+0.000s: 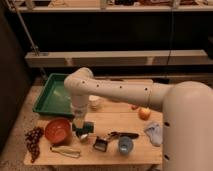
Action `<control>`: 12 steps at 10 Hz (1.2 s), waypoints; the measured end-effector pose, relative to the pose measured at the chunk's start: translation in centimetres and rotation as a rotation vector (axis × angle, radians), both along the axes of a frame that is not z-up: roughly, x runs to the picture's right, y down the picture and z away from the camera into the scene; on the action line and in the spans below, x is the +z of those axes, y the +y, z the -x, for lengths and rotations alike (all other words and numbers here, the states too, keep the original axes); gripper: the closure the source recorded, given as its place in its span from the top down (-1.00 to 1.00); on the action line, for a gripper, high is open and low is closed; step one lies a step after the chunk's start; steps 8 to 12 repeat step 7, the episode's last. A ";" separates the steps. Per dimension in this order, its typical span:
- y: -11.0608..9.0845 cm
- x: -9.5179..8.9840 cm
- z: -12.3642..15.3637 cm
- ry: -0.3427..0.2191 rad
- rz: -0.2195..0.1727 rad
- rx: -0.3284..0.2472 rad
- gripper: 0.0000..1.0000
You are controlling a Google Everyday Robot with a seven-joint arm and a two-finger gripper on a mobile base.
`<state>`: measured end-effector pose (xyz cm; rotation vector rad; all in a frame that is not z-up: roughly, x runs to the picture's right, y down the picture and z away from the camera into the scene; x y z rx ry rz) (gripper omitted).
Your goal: Place sponge in metal cup
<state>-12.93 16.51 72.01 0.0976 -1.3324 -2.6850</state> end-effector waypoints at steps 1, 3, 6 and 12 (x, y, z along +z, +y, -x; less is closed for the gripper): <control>0.2 0.1 0.0 0.004 -0.001 -0.002 -1.00; 0.5 0.3 0.1 0.008 0.002 0.001 -0.96; 0.6 0.4 0.2 0.017 -0.006 0.003 -0.41; 0.6 0.4 0.3 0.019 -0.008 0.003 -0.24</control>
